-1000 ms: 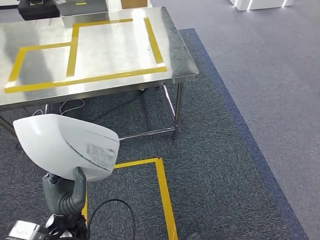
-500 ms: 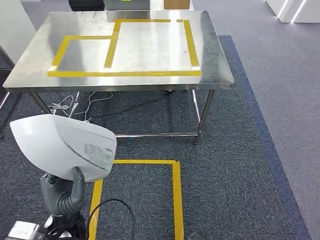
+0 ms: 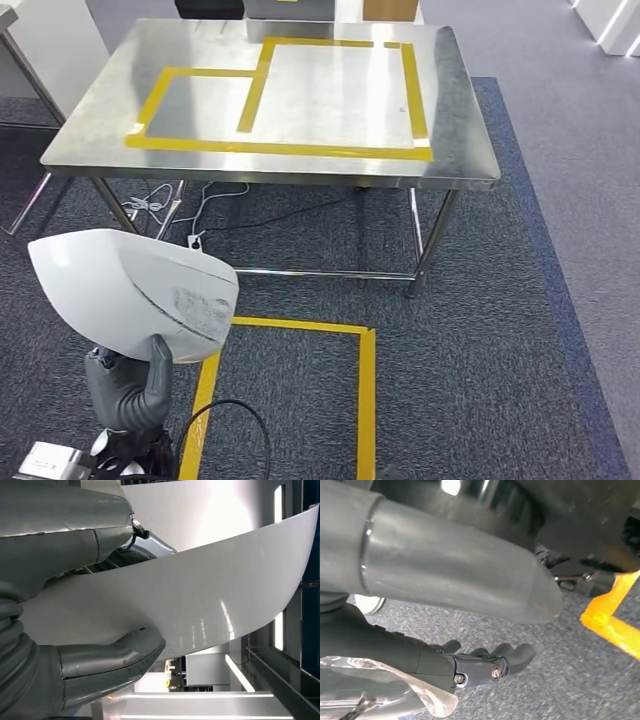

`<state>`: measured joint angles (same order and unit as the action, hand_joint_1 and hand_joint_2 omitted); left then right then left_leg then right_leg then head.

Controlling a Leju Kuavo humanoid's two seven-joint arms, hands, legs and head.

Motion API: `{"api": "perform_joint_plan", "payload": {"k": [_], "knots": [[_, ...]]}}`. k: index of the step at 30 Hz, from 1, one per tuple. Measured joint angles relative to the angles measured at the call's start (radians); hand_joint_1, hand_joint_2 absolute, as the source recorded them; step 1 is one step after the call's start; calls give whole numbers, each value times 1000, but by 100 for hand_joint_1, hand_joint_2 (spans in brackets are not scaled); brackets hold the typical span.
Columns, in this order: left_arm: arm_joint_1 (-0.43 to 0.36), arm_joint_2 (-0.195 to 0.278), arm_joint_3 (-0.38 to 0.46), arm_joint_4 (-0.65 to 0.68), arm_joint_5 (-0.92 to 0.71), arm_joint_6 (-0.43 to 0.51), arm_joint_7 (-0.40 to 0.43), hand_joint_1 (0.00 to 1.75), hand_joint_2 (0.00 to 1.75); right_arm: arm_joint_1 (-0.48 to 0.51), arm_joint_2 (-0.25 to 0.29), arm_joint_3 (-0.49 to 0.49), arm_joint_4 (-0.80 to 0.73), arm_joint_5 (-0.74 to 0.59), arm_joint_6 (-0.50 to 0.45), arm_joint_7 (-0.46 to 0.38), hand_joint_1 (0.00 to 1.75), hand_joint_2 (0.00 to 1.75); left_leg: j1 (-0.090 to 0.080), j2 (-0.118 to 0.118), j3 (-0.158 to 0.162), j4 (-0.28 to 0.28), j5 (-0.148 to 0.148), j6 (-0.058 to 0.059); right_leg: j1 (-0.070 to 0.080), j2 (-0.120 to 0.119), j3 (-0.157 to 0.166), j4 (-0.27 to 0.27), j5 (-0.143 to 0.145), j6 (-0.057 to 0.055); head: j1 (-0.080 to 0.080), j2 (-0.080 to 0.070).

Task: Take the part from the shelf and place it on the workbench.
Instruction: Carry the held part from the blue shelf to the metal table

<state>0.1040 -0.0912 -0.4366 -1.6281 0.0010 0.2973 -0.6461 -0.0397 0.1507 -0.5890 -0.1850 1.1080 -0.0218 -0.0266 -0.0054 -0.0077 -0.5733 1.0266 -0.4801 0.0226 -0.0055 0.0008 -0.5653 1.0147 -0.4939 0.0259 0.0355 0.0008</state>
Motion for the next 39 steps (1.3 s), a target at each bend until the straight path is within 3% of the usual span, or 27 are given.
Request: {"api": "perform_joint_plan", "payload": {"k": [3, 6, 7, 8, 9, 11, 12, 14, 17, 19, 21, 22, 23, 24, 26, 28, 30, 33, 35, 37, 38, 39], "knots": [[0, 0, 0, 0, -1, 0, 0, 175, 175, 1, 0, -1, 0, 0, 3, 2, 0, 0, 4, 1, -13, 42, -29, -17, -6, -2, 12, -11, 4, -16, -4, 0], [2, 2, 0, 0, -1, 0, 0, 175, 175, 0, 0, -1, 0, 2, 7, 3, 0, 0, 11, 2, -104, 229, -112, -31, -8, -4, 22, -14, -2, -25, -8, 0], [3, 3, 0, 0, -1, 0, 0, 175, 175, 0, 0, -1, 0, 2, 8, 4, 0, 0, 13, 2, -130, 276, -122, -34, -8, -4, 25, -14, -5, -25, -8, 0], [4, 4, 0, 0, -1, 1, 0, 175, 175, 0, 0, -1, 0, 2, 8, 4, 0, 0, 15, 2, -139, 284, -109, -36, -8, -4, 29, -13, -9, -24, -8, 0], [4, 5, 0, 0, -1, 1, 0, 175, 175, 0, 0, -1, 0, 2, 9, 5, 0, 0, 17, 2, -128, 251, -76, -36, -8, -3, 35, -13, -13, -23, -8, 0], [4, 6, 0, 0, -1, 1, 0, 175, 175, 1, 0, -1, 0, 2, 10, 5, 0, 0, 17, 3, -73, 122, 1, -33, -7, -2, 47, -12, -24, -16, -8, 0], [4, 7, 0, 0, -1, 1, -1, 175, 175, 1, 0, -1, 0, 3, 11, 5, 0, 0, 16, 4, -48, 64, 21, -29, -5, -2, 51, -11, -30, -10, -9, 0], [4, 7, 0, 0, -1, 0, -1, 175, 175, -1, 0, -1, 0, 3, 13, 5, 0, 0, 12, 5, -28, 16, 19, -22, -3, -3, 51, -11, -37, 1, -8, 0], [5, 7, 0, 0, -2, -1, -1, 175, 175, -6, 0, -1, 0, 4, 15, 5, 0, 0, 12, 4, -23, 7, 14, -3, -6, -5, 49, -5, -49, 18, -4, 0], [4, 6, 0, 0, -2, -1, -1, 175, 175, -8, 0, -1, 0, 4, 16, 5, 0, 0, 15, 5, -16, 2, 11, 10, -7, -3, 10, 70, -86, 26, 0, 0], [3, 6, -1, 0, -2, -1, -1, 175, 175, -7, 0, -1, 0, 4, 17, 5, 0, 0, 13, 5, -12, 2, 5, 18, -7, -3, -71, 212, -137, 29, 3, 0], [4, 6, -1, 0, -2, -1, -1, 175, 175, -5, 0, -1, 0, 4, 18, 5, 0, 0, 12, 5, -10, 2, 3, 21, -7, -3, -109, 267, -146, 30, 3, 0], [4, 6, -1, 0, -2, -1, -1, 175, 175, -4, 0, -1, 0, 3, 19, 4, 0, 0, 11, 4, -6, 2, -1, 22, -6, -3, -131, 288, -135, 29, 3, 0], [5, 6, -1, 0, -2, -1, -2, 175, 175, -3, 0, -1, 0, 3, 19, 4, 0, 0, 10, 2, -1, 2, -5, 21, -6, -3, -132, 266, -104, 26, 3, 0], [5, 6, -2, 0, -4, -1, -2, 175, 175, -3, 0, -1, 0, 4, 20, 3, 0, 0, 9, 0, 15, 2, -16, 17, -4, -2, -86, 139, -17, 17, 3, 0], [5, 6, -2, -1, -6, -2, -2, 175, 175, -4, -1, -1, 0, 4, 22, 2, 0, 0, 6, -1, 24, 3, -25, 9, 1, -2, -36, 34, 20, 6, 1, 0], [5, 7, -2, -1, -8, -4, -3, 175, 175, -4, -1, -1, 0, 5, 26, 1, 0, 0, 5, 0, 26, 2, -30, -2, 5, -2, -19, 9, 11, 0, -1, 0], [7, 8, -2, -3, -8, -8, -3, 175, 175, -1, 0, -1, 0, 5, 32, 1, 0, 0, 7, 1, 22, 26, -48, -17, -2, -3, -5, -4, 9, -13, -5, 0], [7, 9, -1, -4, -8, -10, -3, 175, 175, -2, 0, -1, 0, 5, 35, 0, 0, 0, 9, 1, -23, 125, -95, -27, -5, -4, 8, -10, 5, -21, -7, 0], [9, 11, -1, -4, -8, -12, -3, 175, 175, -2, 0, -1, 0, 5, 36, 0, 0, 0, 13, 1, -93, 250, -137, -33, -6, -5, 17, -10, -2, -24, -7, 0], [10, 12, -1, -4, -8, -13, -3, 175, 175, -1, 0, -2, 0, 5, 37, 0, 0, 0, 15, 1, -115, 278, -133, -35, -6, -4, 22, -10, -7, -24, -7, 0], [10, 13, -1, -4, -8, -14, -3, 175, 175, -1, 0, -2, 0, 4, 37, 0, 0, 0, 16, 1, -119, 270, -110, -36, -6, -3, 29, -10, -12, -23, -7, 0]]}}
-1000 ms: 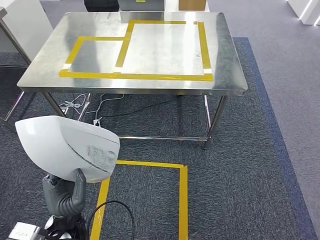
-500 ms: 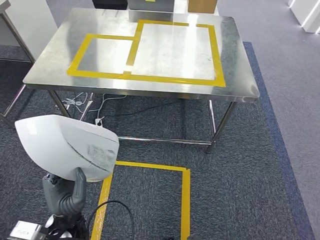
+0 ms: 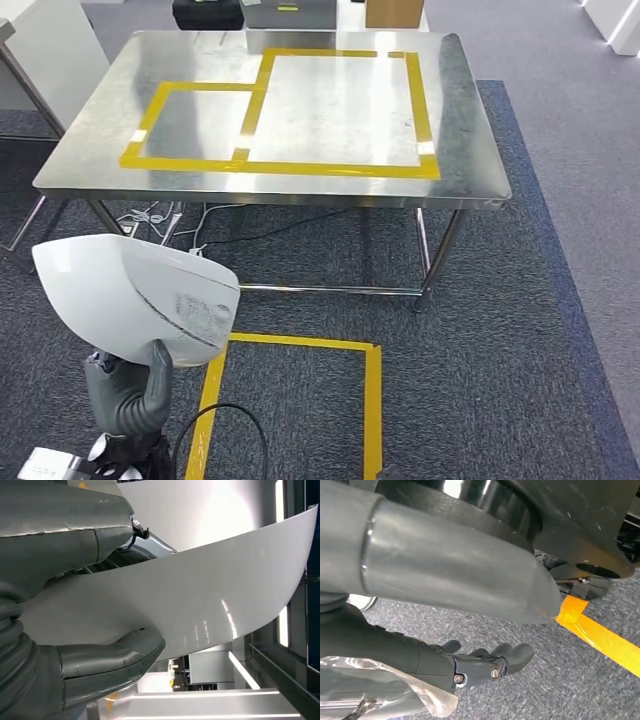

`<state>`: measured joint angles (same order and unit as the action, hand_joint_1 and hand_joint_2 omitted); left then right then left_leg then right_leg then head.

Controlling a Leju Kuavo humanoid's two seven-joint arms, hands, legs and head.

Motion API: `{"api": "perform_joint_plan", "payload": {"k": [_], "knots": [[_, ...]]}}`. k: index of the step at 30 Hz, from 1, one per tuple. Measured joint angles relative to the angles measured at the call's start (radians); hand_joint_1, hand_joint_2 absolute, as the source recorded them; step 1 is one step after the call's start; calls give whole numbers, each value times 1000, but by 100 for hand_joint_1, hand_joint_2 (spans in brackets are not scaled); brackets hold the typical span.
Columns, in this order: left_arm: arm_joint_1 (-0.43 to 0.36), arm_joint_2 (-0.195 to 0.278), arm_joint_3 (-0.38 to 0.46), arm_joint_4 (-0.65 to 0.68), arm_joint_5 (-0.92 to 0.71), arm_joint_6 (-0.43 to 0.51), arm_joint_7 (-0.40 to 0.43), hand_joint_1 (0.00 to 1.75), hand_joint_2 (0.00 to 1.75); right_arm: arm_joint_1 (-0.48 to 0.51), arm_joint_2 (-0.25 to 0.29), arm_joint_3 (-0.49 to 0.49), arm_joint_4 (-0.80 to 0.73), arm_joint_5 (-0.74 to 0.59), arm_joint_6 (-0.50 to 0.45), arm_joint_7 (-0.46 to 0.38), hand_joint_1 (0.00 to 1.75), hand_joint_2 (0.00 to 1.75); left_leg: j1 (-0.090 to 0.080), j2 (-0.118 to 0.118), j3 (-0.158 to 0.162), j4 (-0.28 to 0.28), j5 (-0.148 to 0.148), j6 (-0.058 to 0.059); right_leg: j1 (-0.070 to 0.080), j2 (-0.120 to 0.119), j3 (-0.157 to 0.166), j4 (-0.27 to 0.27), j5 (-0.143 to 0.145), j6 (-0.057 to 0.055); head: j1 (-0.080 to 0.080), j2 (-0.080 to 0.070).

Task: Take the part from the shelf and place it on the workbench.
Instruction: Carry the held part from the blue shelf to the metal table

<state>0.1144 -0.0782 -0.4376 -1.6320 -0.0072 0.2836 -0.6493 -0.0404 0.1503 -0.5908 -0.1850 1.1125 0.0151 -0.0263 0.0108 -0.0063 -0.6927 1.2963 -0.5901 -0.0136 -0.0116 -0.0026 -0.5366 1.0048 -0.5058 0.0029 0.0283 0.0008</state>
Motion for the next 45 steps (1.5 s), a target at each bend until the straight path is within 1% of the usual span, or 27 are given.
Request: {"api": "perform_joint_plan", "payload": {"k": [2, 4, 5, 9, 11, 13, 14, 15, 16, 18, 19, 20, 23, 25, 26, 28, 29, 30, 31, 33, 34, 36, 39, 41, 43, 44, 45], "knots": [[0, 1, 0, 0, 0, -1, 0, 175, 175, 1, 0, -1, 0, 0, 2, 0, 0, 0, 2, 1, 38, -111, 84, 1, -1, 1, 16, 0, -13, 5, 0, 0], [0, 2, 0, 0, -1, -1, 0, 175, 175, 1, 0, -1, 0, -2, 3, 1, 0, 0, 0, 2, 83, -218, 127, 6, 2, 2, 25, 2, -27, 17, -1, 0], [1, 2, 0, -1, -1, -2, 0, 175, 175, 0, 0, -1, 0, -3, 3, 1, 0, 0, -1, 3, 94, -243, 125, 11, 4, 2, 24, 1, -32, 23, 0, 0], [4, 2, 2, -2, -2, -4, 0, 175, 175, -4, 0, -3, 0, -4, 2, 3, 0, 0, -1, 0, 106, -260, 110, 33, 2, -1, 21, 14, -53, 45, 6, 0], [3, 0, 2, -2, -2, -4, 0, 175, 175, -5, 0, -4, 0, -4, 3, 2, 0, 0, 1, 1, 112, -264, 106, 45, 1, 0, -28, 110, -101, 51, 10, 0], [4, -1, 2, -2, -2, -4, 0, 175, 175, -4, 0, -5, 0, -4, 3, 1, 0, 0, -1, 2, 116, -263, 99, 51, 1, 1, -116, 251, -150, 53, 11, 0], [4, -1, 2, -2, -2, -4, 0, 175, 175, -2, 0, -5, 0, -4, 3, 1, 0, 0, -2, 1, 119, -263, 95, 53, 1, 1, -149, 294, -152, 53, 11, 0], [5, -1, 2, -2, -2, -4, 0, 175, 175, 0, 0, -5, 0, -4, 3, 2, 0, 0, -3, -1, 125, -263, 90, 54, 1, 1, -164, 297, -130, 51, 12, 0], [5, -1, 2, -2, -2, -4, 0, 175, 175, 1, 0, -5, 0, -4, 3, 2, 0, 0, -4, -2, 134, -263, 85, 53, 2, 1, -158, 259, -89, 47, 12, 0], [5, -1, 2, -2, -2, -4, 0, 175, 175, 1, 0, -6, 0, -4, 3, 1, 0, 0, -7, -4, 153, -263, 71, 49, 5, 1, -108, 124, 1, 36, 11, 0], [5, -1, 2, -2, -2, -4, 0, 175, 175, 1, 0, -6, 0, -4, 3, 1, 0, 0, -8, -4, 160, -263, 64, 44, 8, 1, -83, 70, 24, 31, 10, 0], [5, -1, 2, -2, -2, -4, 0, 175, 175, 0, 0, -6, 0, -4, 4, 1, 0, 0, -9, -4, 164, -263, 60, 40, 10, 1, -66, 39, 32, 27, 10, 0], [5, -3, 2, -3, -2, -4, 0, 175, 175, 2, 0, -6, 0, -4, 4, 1, 0, 0, -9, -3, 172, -268, 52, 24, 9, 1, -51, 19, 26, 16, 9, 0], [4, -4, 1, -3, -2, -4, 0, 175, 175, 3, 0, -7, 0, -5, 4, 1, 0, 0, -10, -2, 162, -232, 29, 14, 3, 0, -36, 6, 25, 6, 6, 0], [4, -3, 1, -3, -2, -4, 0, 175, 175, 3, 0, -7, 0, -5, 5, 0, 0, 0, -8, -1, 139, -183, 5, 10, 1, -1, -28, 2, 23, 2, 4, 0], [6, -2, 2, -3, -2, -4, 0, 175, 175, 2, 0, -7, 0, -5, 6, 0, 0, 0, -4, -1, 64, -50, -43, 1, 0, -1, -18, 0, 15, -3, 2, 0], [7, -2, 2, -3, -2, -4, 0, 175, 175, 2, 0, -7, 0, -5, 6, 0, 0, 0, -2, -1, 32, -3, -50, -2, 0, -1, -14, 0, 10, -3, 1, 0], [8, -1, 2, -3, -2, -4, 0, 175, 175, 3, 0, -7, 0, -5, 6, 0, 0, 0, 0, -1, 16, 9, -35, -4, 0, 0, -8, 1, 6, -3, 1, 0], [9, -1, 2, -3, -2, -4, 0, 175, 175, 4, 0, -7, 0, -5, 6, 0, 0, 0, 2, -1, 20, -20, 1, -5, 0, 1, 0, 1, 0, -1, 1, 0], [9, 0, 2, -3, -2, -4, 0, 175, 175, 5, 0, -8, 0, -5, 6, 0, 0, 0, 3, 1, 63, -144, 88, -3, 1, 3, 14, 1, -13, 6, 1, 0], [8, 0, 2, -3, -2, -3, 0, 175, 175, 5, 0, -8, 0, -5, 6, 0, 0, 0, 3, 1, 86, -203, 111, 0, 2, 3, 18, 2, -20, 11, 0, 0], [9, 1, 1, -2, -2, -3, 0, 175, 175, 3, 0, -8, 0, -5, 6, 0, 0, 0, -1, 2, 105, -250, 110, 11, 5, 3, 14, 1, -28, 23, 1, 0], [9, 0, 2, -2, -1, -2, 0, 175, 175, 1, 0, -8, 0, -5, 6, -1, 0, 0, 0, 0, 111, -260, 104, 30, 3, 1, 17, 4, -39, 40, 8, 0], [8, -2, 2, -2, -1, -3, 0, 175, 175, -1, 0, -8, 0, -4, 6, -1, 0, 0, 4, 0, 119, -265, 101, 42, 1, 1, -16, 74, -76, 49, 12, 0], [8, -3, 1, -2, -1, -3, 0, 175, 175, -1, 0, -8, 0, -4, 6, -1, 0, 0, 2, 1, 123, -265, 95, 50, 1, 1, -97, 209, -127, 52, 14, 0], [9, -3, 2, -2, -1, -3, 0, 175, 175, 0, 0, -8, 0, -4, 6, -1, 0, 0, 1, 1, 126, -265, 91, 52, 1, 1, -137, 264, -138, 53, 14, 0], [9, -3, 2, -2, -1, -3, 0, 175, 175, 2, 0, -8, 0, -3, 6, -1, 0, 0, 1, 0, 130, -265, 86, 53, 1, 1, -162, 287, -128, 52, 14, 0]]}}
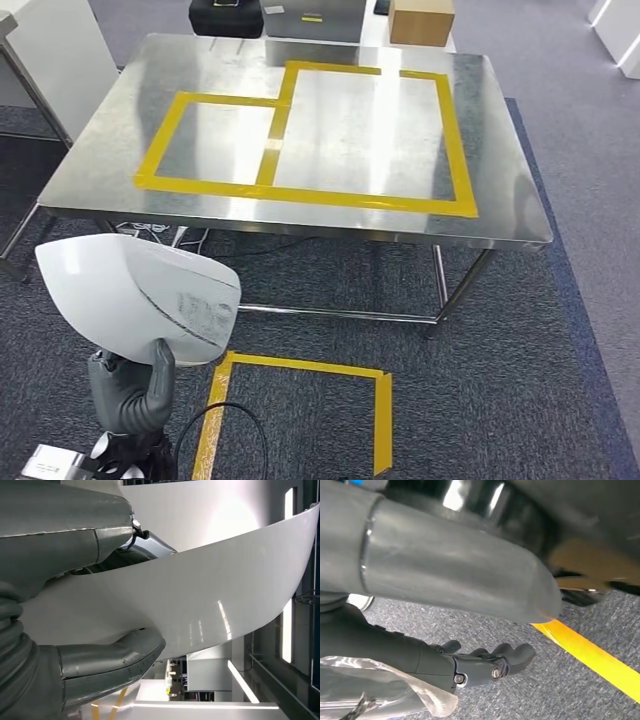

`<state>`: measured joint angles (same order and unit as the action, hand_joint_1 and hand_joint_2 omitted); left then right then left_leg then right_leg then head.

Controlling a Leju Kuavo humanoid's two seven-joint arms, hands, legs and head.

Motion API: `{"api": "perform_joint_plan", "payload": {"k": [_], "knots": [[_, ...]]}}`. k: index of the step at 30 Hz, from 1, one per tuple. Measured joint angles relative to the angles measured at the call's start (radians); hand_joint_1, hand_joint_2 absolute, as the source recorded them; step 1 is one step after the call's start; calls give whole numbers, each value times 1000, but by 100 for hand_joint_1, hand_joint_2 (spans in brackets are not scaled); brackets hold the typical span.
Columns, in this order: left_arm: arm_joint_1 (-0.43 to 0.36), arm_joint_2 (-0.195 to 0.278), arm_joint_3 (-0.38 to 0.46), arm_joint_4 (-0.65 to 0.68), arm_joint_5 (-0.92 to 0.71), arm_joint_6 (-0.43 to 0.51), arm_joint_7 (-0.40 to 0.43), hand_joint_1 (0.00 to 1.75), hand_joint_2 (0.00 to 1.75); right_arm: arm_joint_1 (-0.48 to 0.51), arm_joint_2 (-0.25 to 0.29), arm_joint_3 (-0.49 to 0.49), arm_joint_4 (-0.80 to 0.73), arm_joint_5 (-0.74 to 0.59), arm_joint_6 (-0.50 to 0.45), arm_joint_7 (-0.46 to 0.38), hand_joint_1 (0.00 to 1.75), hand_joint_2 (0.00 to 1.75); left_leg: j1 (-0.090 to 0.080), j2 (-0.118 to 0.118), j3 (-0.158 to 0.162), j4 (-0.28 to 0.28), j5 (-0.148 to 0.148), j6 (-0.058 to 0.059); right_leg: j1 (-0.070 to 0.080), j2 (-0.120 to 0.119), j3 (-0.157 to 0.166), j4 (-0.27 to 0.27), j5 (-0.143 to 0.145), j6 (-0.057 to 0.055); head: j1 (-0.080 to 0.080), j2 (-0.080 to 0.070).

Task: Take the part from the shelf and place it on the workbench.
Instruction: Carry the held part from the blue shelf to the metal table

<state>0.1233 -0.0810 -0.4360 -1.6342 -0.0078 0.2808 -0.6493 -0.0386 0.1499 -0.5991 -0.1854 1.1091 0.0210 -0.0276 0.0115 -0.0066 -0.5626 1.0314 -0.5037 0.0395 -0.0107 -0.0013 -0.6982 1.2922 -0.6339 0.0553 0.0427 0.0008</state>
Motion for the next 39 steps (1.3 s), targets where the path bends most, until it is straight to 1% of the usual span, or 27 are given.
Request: {"api": "perform_joint_plan", "payload": {"k": [1, 3, 4, 5, 7, 10, 11, 13, 14, 15, 16, 17, 18, 19, 20, 21, 24, 26, 27, 29, 30, 31, 32, 34, 35, 36, 39], "knots": [[0, 0, 0, 0, 0, 0, 0, 175, 175, 2, 0, 0, 0, 0, 0, 0, 0, 0, 0, -1, 7, 0, -6, -1, 0, 0, -5, -16, 31, -2, 0, 0], [0, -1, 0, 0, 1, 0, 0, 175, 175, 3, 0, -1, 0, 1, 0, 0, 0, 0, 0, -3, 26, 0, -19, -5, 1, 0, 32, -134, 121, -9, 0, 0], [0, -1, 0, 0, 1, 0, 0, 175, 175, 2, -1, -1, 0, 1, 0, 0, 0, 0, -2, -4, 33, 1, -27, -10, 3, 0, 60, -194, 150, -14, -1, 0], [-1, -1, 0, 0, 1, 0, 0, 175, 175, 2, -1, -1, 0, 2, 0, 0, 0, 0, -3, -4, 37, 1, -32, -15, 5, 1, 79, -234, 164, -18, -2, 0], [-2, -2, 0, 0, 1, 0, 0, 175, 175, 1, -1, -1, 0, 2, 0, 0, 0, 0, -4, -3, 39, -2, -38, -25, 10, 2, 96, -256, 158, -26, -5, 0], [-4, -2, -1, 0, 1, 0, 0, 175, 175, 2, -2, -1, 0, 3, 2, 1, 0, 0, -3, -3, 40, 13, -55, -40, 4, 3, 110, -272, 154, -41, -7, 0], [-5, -2, -1, 0, 1, -1, 0, 175, 175, 2, -2, -1, 0, 4, 3, 1, 0, 0, -2, -2, 24, 49, -74, -45, 1, 2, 118, -277, 153, -47, -9, 0], [-6, -1, 0, 0, 2, -2, 0, 175, 175, 1, -2, -1, 0, 5, 5, 1, 0, 0, 0, -1, -44, 177, -123, -52, 0, 0, 129, -280, 144, -56, -11, 0], [-6, 0, 0, 0, 2, -3, 0, 175, 175, 1, -2, -1, 0, 5, 6, 1, 0, 0, 1, -1, -82, 236, -138, -54, 0, 0, 135, -280, 139, -57, -10, 0], [-5, 0, 0, 0, 2, -4, 0, 175, 175, 2, -2, -1, 0, 6, 6, 1, 0, 0, 1, -1, -109, 270, -134, -56, 0, 1, 142, -280, 134, -57, -11, 0], [-5, 1, 0, 0, 2, -4, 0, 175, 175, 2, -2, -1, 0, 6, 6, 1, 0, 0, 2, -1, -118, 266, -108, -56, 0, 1, 150, -280, 128, -56, -11, 0], [-5, 2, 0, 0, 2, -5, 0, 175, 175, 3, -2, -1, 0, 7, 7, 1, 0, 0, 2, -1, -111, 227, -66, -55, 0, 3, 160, -280, 122, -55, -11, 0], [-6, 2, 0, 0, 2, -6, 0, 175, 175, 3, -2, -1, 0, 8, 7, 1, 0, 0, 2, -1, -91, 163, -17, -52, 0, 3, 169, -280, 115, -52, -11, 0], [-6, 2, 0, 0, 2, -7, 0, 175, 175, 3, -2, -1, 0, 9, 7, 2, 0, 0, 0, 0, -69, 103, 15, -49, 2, 4, 176, -279, 107, -48, -11, 0], [-7, 2, -1, 0, 2, -8, 0, 175, 175, 3, -2, -1, 0, 9, 7, 2, 0, 0, -2, 0, -51, 56, 31, -45, 4, 4, 180, -279, 101, -43, -12, 0], [-7, 2, -1, 0, 2, -8, 0, 175, 175, 2, -2, -1, 0, 10, 8, 2, 0, 0, -4, 1, -39, 27, 34, -41, 5, 4, 180, -279, 96, -36, -11, 0], [-7, 1, -3, 0, 2, -9, 0, 175, 175, 0, -2, -1, 0, 10, 8, 2, 0, 0, -5, -1, -27, 8, 20, -26, 3, 2, 182, -284, 87, -18, -6, 0], [-9, -1, -4, 0, 2, -9, 0, 175, 175, -3, -2, -1, 0, 10, 9, 1, 0, 0, -1, 0, -15, 0, 16, -14, 2, 1, 168, -247, 63, -8, -3, 0], [-9, -2, -5, 0, 2, -9, 0, 175, 175, -4, -2, -1, 0, 10, 9, 1, 0, 0, 0, 1, -10, -2, 14, -9, 1, 2, 139, -195, 40, -5, -1, 0], [-9, -4, -5, 1, 4, -8, 0, 175, 175, -4, -2, -1, 0, 10, 10, 2, 0, 0, -1, 2, -5, -2, 6, -3, 0, 1, 54, -62, -5, 0, 2, 0], [-9, -4, -5, 1, 6, -8, 0, 175, 175, -2, -2, -1, 0, 10, 11, 3, 0, 0, -1, 1, -1, -2, 1, -2, 0, 1, 17, -16, -9, 1, 2, 0], [-8, -4, -5, 2, 8, -8, 0, 175, 175, 1, -2, -1, 0, 10, 11, 4, 0, 0, -1, 0, 5, -2, -5, -2, -1, 1, -1, -7, 8, 2, 2, 0], [-8, -4, -5, 2, 10, -8, 0, 175, 175, 2, -3, -1, 0, 10, 11, 5, 0, 0, -1, -1, 14, -1, -12, -3, -1, 1, 0, -39, 46, 1, 3, 0], [-8, -4, -5, 3, 10, -8, 0, 175, 175, 3, -4, -1, 0, 10, 11, 5, 0, 0, -2, -3, 35, -2, -28, -10, 0, 1, 43, -164, 133, -3, 3, 0], [-8, -4, -5, 3, 11, -8, 0, 175, 175, 3, -5, -1, 0, 10, 11, 4, 0, 0, -3, -3, 42, -1, -36, -15, 1, 1, 68, -217, 155, -8, 2, 0], [-9, -4, -5, 3, 11, -8, 0, 175, 175, 2, -5, -1, 1, 10, 12, 4, 0, 0, -4, -3, 45, -2, -42, -20, 3, 1, 84, -247, 161, -12, 0, 0], [-11, -4, -5, 3, 11, -5, 0, 175, 175, 3, -5, -2, 0, 10, 12, 5, 0, 0, -4, -2, 53, -8, -50, -34, 6, 3, 100, -260, 148, -28, -3, 0]]}}
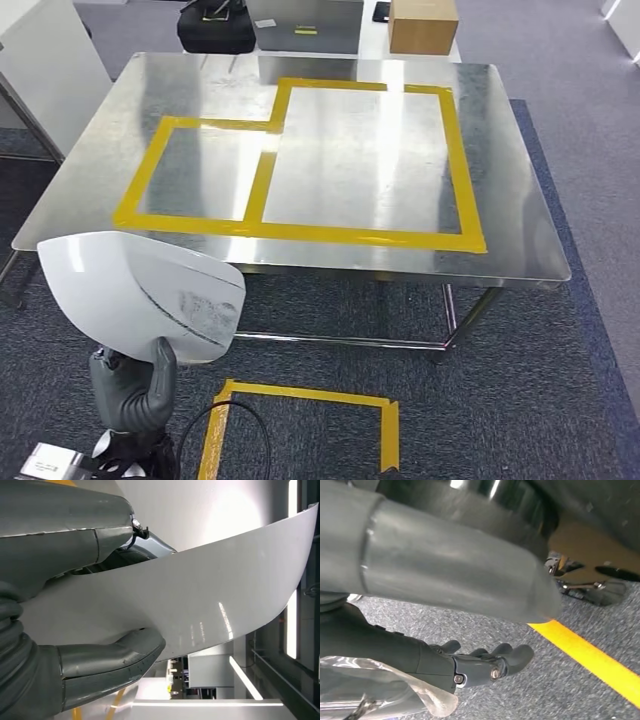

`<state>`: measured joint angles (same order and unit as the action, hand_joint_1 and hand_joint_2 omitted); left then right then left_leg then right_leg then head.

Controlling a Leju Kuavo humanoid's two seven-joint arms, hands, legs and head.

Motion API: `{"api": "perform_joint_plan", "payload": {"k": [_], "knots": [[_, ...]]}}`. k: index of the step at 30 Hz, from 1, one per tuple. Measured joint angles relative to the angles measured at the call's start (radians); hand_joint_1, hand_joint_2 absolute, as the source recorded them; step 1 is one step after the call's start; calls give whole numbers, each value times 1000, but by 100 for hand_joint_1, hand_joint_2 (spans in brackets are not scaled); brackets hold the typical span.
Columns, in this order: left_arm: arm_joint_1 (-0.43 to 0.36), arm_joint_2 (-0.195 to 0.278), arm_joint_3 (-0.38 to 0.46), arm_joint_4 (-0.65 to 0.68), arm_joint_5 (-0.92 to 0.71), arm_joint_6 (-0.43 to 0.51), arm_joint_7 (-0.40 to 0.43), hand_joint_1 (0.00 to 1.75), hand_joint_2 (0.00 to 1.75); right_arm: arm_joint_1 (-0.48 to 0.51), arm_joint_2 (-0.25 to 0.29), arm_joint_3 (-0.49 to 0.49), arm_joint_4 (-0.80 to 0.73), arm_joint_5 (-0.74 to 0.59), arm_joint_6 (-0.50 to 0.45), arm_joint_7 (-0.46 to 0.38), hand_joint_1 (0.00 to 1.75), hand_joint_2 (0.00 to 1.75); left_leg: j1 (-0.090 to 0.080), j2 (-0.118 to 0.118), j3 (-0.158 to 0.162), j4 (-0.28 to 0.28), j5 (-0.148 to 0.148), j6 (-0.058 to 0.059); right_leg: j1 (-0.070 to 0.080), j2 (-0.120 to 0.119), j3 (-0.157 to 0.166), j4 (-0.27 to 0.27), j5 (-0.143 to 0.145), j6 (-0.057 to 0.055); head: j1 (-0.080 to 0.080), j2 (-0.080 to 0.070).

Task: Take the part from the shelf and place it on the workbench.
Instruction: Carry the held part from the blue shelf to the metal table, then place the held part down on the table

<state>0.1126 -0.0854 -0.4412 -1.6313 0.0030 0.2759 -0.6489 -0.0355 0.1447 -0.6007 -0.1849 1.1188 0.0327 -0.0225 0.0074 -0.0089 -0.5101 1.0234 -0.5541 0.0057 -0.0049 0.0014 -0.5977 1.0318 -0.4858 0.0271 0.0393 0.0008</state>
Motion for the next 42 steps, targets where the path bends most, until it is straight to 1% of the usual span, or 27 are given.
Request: {"api": "perform_joint_plan", "payload": {"k": [2, 3, 5, 6, 7, 8, 10, 11, 12, 13, 17, 19, 21, 22, 23, 25, 26, 27, 29, 32, 34, 36, 37, 38, 39, 41, 42], "knots": [[-2, 0, 0, 0, 0, 2, 0, 175, 175, 1, 0, 0, 0, 0, -1, 0, 0, 0, 1, 1, -8, 31, -19, -10, -4, -1, 14, -9, -4, -12, -2, 0], [-2, 0, 0, 0, 0, 3, 0, 175, 175, 0, 0, 0, 0, -1, -1, 0, 0, 0, 2, 2, -31, 78, -39, -15, -6, -2, 22, -12, -8, -17, -4, 0], [0, 1, 0, 0, 0, 5, 0, 175, 175, 1, 0, -1, 0, -2, -1, 0, 0, 0, 3, 2, -110, 218, -85, -22, -6, -2, 35, -13, -19, -24, -5, 0], [2, 1, 0, 0, 0, 6, 0, 175, 175, 1, -1, -1, 0, -2, -1, 0, 0, 0, 3, 2, -148, 272, -93, -23, -6, -2, 42, -13, -25, -25, -5, 0], [4, 2, 0, 0, 0, 6, 0, 175, 175, 2, -1, -2, 0, -2, -1, 0, 0, 0, 3, 2, -171, 293, -81, -23, -6, -1, 50, -13, -31, -25, -5, 0], [5, 2, 0, 0, 0, 6, 0, 175, 175, 3, -2, -4, 0, -2, -1, 0, 0, 0, 3, 2, -175, 275, -46, -21, -6, 0, 61, -13, -38, -24, -5, 0], [6, 2, 0, 0, 0, 7, 0, 175, 175, 3, -2, -5, 0, -3, -1, 0, 0, 0, 2, 2, -143, 161, 48, -14, -6, 3, 81, -13, -54, -18, -5, 0], [6, 2, 0, 0, 0, 7, 0, 175, 175, 3, -2, -6, 0, -3, -1, 0, 0, 0, 0, 3, -123, 104, 78, -9, -4, 4, 88, -13, -63, -13, -6, 0], [6, 2, 0, 0, 0, 7, 0, 175, 175, 3, -2, -6, 0, -3, -1, 1, 0, 0, -3, 3, -108, 65, 86, -4, -4, 4, 90, -13, -69, -7, -6, 0], [6, 2, 0, 0, 0, 7, 0, 175, 175, 2, -2, -7, 1, -3, -1, 1, 0, 0, -6, 3, -100, 48, 78, 1, -3, 3, 88, -15, -73, 0, -5, 0], [8, 0, 1, -1, 0, 9, 0, 175, 175, 0, -3, -10, 0, -2, -1, -3, 0, 0, -1, 1, -78, 16, 65, 21, -4, -2, 83, -2, -93, 20, -3, 0], [7, -1, 1, -1, 0, 10, 0, 175, 175, -1, -4, -13, 0, -1, -1, -5, 0, 0, 1, 2, -67, 10, 61, 30, -5, -1, 26, 101, -138, 28, -1, 0], [7, -1, 1, -1, 1, 10, 0, 175, 175, 0, -4, -14, 0, 0, -1, -5, 0, 0, 0, 3, -60, 10, 52, 36, -6, -1, -66, 238, -176, 32, 0, 0], [8, -1, 1, -1, 1, 11, 0, 175, 175, 2, -4, -15, 0, 0, -1, -5, 0, 0, -1, 2, -53, 10, 46, 37, -6, -1, -98, 271, -167, 32, 0, 0], [8, -1, 1, -1, 1, 12, 0, 175, 175, 3, -4, -15, 0, 0, -1, -4, 0, 0, -1, 1, -44, 10, 39, 37, -6, -1, -111, 263, -136, 31, 1, 0], [8, -2, 1, -1, 2, 14, 0, 175, 175, 3, -6, -15, 0, 1, -3, -4, 0, 0, -1, -1, -21, 10, 21, 33, -4, -1, -81, 145, -34, 23, 1, 0], [8, -2, 1, -1, 2, 14, 0, 175, 175, 2, -6, -15, 0, 1, -4, -4, 0, 0, -2, -2, -12, 10, 13, 30, -2, -1, -56, 84, 1, 17, -1, 0], [8, -2, 1, -1, 3, 14, 0, 175, 175, 1, -7, -16, 0, 1, -5, -4, 0, 0, -2, -2, -8, 10, 6, 25, 1, -1, -35, 38, 19, 11, -2, 0], [7, -3, 1, -1, 2, 16, 0, 175, 175, 1, -7, -16, 0, 1, -8, -3, 0, 0, -2, -2, -7, 8, 1, 15, 7, 0, -18, 11, 13, 1, -6, 0], [3, -2, 2, -1, -12, 30, 0, 175, 175, 2, -8, -17, 0, 2, -11, -2, 0, 0, -2, -1, -7, 20, -14, -1, 1, 0, -4, -8, 9, -13, -7, 0], [-1, -1, 3, -1, -20, 38, 1, 175, 175, 0, -7, -18, 0, 4, -11, -2, 0, 0, 0, 0, -50, 112, -59, -12, -4, -2, 9, -17, 6, -22, -9, 0], [-2, 1, 3, -1, -21, 40, 1, 175, 175, -1, -7, -18, 0, 4, -11, -3, 0, 0, 3, 0, -125, 245, -105, -20, -4, -3, 17, -18, -1, -28, -9, 0], [-1, 2, 3, -1, -22, 41, 1, 175, 175, 0, -7, -18, 0, 5, -11, -2, 0, 0, 4, 0, -152, 283, -106, -23, -4, -2, 22, -18, -5, -29, -9, 0], [-1, 3, 3, -1, -24, 42, 1, 175, 175, 0, -7, -18, 0, 5, -11, -2, 0, 0, 5, 1, -163, 287, -87, -25, -4, -2, 27, -18, -9, -28, -8, 0], [-2, 4, 4, -1, -31, 45, 1, 175, 175, 0, -7, -18, 0, 5, -10, -2, 0, 0, 6, 1, -156, 251, -48, -25, -5, 0, 34, -17, -13, -27, -9, 0], [-6, 7, 4, 0, -67, 58, 2, 175, 175, 0, -7, -19, 0, 7, -5, -3, 0, 0, 6, 2, -111, 125, 37, -20, -3, 1, 45, -17, -23, -20, -8, 0], [-12, 10, 4, 0, -99, 69, 5, 175, 175, -1, -7, -19, 0, 9, -2, -4, 0, 0, 5, 2, -90, 68, 59, -16, -2, 2, 48, -15, -27, -15, -8, 0]]}}
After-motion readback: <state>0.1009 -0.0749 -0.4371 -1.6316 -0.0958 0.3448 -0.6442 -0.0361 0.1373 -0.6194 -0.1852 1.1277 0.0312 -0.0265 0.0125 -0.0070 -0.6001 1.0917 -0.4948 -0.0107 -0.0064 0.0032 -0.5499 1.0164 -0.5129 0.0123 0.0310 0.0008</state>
